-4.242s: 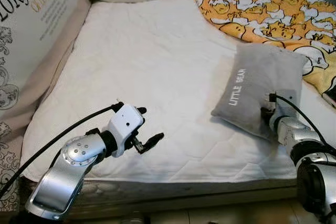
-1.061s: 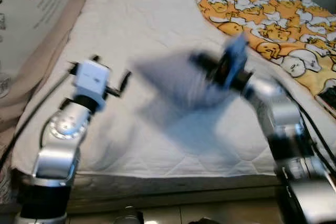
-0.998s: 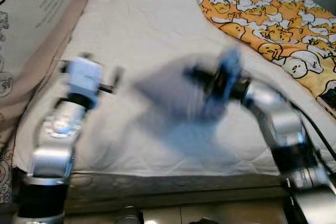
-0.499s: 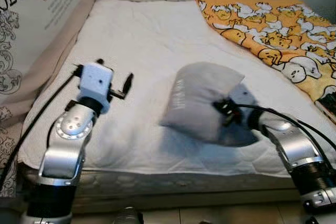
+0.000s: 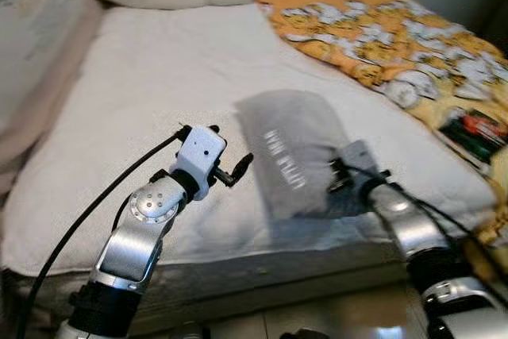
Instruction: Clean up the room
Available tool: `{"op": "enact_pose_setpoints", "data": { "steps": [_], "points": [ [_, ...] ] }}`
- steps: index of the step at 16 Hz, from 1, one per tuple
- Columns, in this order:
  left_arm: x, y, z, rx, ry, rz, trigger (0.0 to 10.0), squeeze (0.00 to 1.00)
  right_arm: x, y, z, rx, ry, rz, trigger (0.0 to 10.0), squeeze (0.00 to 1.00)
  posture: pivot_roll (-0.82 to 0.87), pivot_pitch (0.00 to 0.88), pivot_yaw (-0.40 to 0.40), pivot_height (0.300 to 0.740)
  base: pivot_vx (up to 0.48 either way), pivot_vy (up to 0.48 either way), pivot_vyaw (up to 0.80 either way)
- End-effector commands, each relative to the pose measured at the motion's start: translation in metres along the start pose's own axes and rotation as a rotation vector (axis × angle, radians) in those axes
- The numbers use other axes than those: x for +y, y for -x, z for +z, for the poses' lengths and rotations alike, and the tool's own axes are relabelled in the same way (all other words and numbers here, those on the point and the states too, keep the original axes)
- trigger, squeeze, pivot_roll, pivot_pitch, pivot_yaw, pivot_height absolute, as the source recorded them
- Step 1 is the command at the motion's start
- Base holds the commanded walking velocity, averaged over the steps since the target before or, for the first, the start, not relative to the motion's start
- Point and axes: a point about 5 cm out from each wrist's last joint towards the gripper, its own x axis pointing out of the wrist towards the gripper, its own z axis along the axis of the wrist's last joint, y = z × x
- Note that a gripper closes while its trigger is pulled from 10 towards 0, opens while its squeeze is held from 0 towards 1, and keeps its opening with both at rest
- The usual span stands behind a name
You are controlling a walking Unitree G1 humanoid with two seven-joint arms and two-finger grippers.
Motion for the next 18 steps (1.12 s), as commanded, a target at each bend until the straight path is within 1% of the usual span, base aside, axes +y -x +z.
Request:
{"op": "enact_pose_setpoints", "data": {
  "steps": [1, 2, 3, 4, 5, 7, 8, 9, 10, 11, 12, 13, 14, 15, 16, 17, 18],
  "points": [
    [0.005, 0.002, -0.001, 0.008, 0.003, 0.035, 10.0, 0.0, -0.002, -0.001, 0.004, -0.034, -0.022, -0.008, 10.0, 0.14, 0.07, 0.0, -0.041, 0.74, 0.0, 0.0, 0.0],
    [0.006, 0.002, -0.001, 0.007, 0.006, 0.041, 10.0, 0.0, -0.002, -0.001, 0.004, -0.036, -0.026, -0.023, 10.0, 0.69, 0.07, 0.0, -0.042, 0.74, 0.0, 0.0, 0.0],
    [0.009, 0.002, -0.001, 0.005, 0.01, 0.056, 10.0, 0.0, -0.007, 0.001, 0.008, -0.061, -0.035, -0.038, 10.0, 1.0, 0.07, 0.0, -0.041, 0.74, 0.0, 0.0, 0.0],
    [0.01, 0.003, -0.001, 0.005, 0.012, 0.065, 10.0, 0.0, -0.01, 0.002, 0.012, -0.079, -0.041, -0.038, 10.0, 1.0, 0.07, 0.0, -0.042, 0.74, 0.0, 0.0, 0.0],
    [0.013, 0.005, 0.0, 0.004, 0.015, 0.084, 10.0, 0.0, -0.016, 0.008, 0.021, -0.107, -0.04, -0.013, 10.0, 1.0, 0.06, 0.0, -0.042, 0.74, 0.0, 0.0, 0.0],
    [0.017, 0.007, 0.0, 0.003, 0.021, 0.101, 10.0, 0.0, -0.022, 0.028, 0.035, -0.137, 0.02, 0.102, 10.0, 1.0, 0.06, 0.0, -0.043, 0.74, 0.0, 0.0, 0.0],
    [0.016, 0.008, -0.001, 0.004, 0.023, 0.1, 10.0, 0.0, -0.023, 0.036, 0.037, -0.148, 0.048, 0.138, 10.0, 1.0, 0.06, 0.0, -0.045, 0.74, 0.0, 0.0, 0.0],
    [0.016, 0.009, -0.001, 0.003, 0.03, 0.098, 10.0, 0.0, -0.026, 0.044, 0.041, -0.184, 0.071, 0.163, 10.0, 1.0, 0.06, 0.0, -0.045, 0.74, 0.0, 0.0, 0.0],
    [0.015, 0.011, -0.002, 0.001, 0.046, 0.098, 10.0, 0.0, -0.033, 0.059, 0.05, -0.255, 0.081, 0.161, 10.0, 0.96, 0.06, 0.001, -0.044, 0.74, 0.0, 0.0, 0.0],
    [0.014, 0.012, -0.002, -0.002, 0.07, 0.104, 10.0, 0.0, -0.04, 0.067, 0.056, -0.288, 0.064, 0.129, 10.0, 0.0, 0.06, 0.003, -0.043, 0.74, 0.0, 0.0, 0.0],
    [0.013, 0.013, -0.004, -0.001, 0.102, 0.12, 10.0, 0.0, -0.049, 0.077, 0.063, -0.323, 0.027, 0.069, 10.0, 0.0, 0.05, 0.004, -0.041, 0.74, 0.0, 0.0, 0.0],
    [0.009, 0.014, -0.006, -0.001, 0.146, 0.16, 10.0, 0.0, -0.057, 0.083, 0.065, -0.343, -0.077, -0.065, 10.0, 0.0, 0.04, 0.005, -0.034, 0.74, 0.0, 0.0, 0.0],
    [0.009, 0.014, -0.006, -0.001, 0.156, 0.174, 10.0, 0.0, -0.057, 0.082, 0.064, -0.343, -0.109, -0.103, 10.0, 0.0, 0.04, 0.006, -0.033, 0.74, 0.0, 0.0, 0.0],
    [0.007, 0.014, -0.008, 0.002, 0.17, 0.201, 10.0, 0.0, -0.052, 0.082, 0.059, -0.334, -0.149, -0.142, 10.0, 0.0, 0.05, 0.005, -0.032, 0.74, 0.0, 0.0, 0.0],
    [0.006, 0.016, -0.013, 0.006, 0.19, 0.244, 10.0, 0.0, -0.038, 0.08, 0.052, -0.335, -0.218, -0.174, 10.0, 0.0, 0.05, 0.006, -0.031, 0.74, 0.0, 0.0, 0.0],
    [0.007, 0.02, -0.017, 0.01, 0.204, 0.291, 10.0, 0.0, -0.028, 0.08, 0.049, -0.352, -0.296, -0.218, 10.0, 0.0, 0.04, 0.007, -0.032, 0.74, 0.0, 0.0, 0.0],
    [0.007, 0.022, -0.019, 0.011, 0.208, 0.31, 10.0, 0.0, -0.026, 0.08, 0.049, -0.359, -0.331, -0.239, 10.0, 0.0, 0.04, 0.007, -0.033, 0.74, 0.0, 0.0, 0.0]
  ]
}}
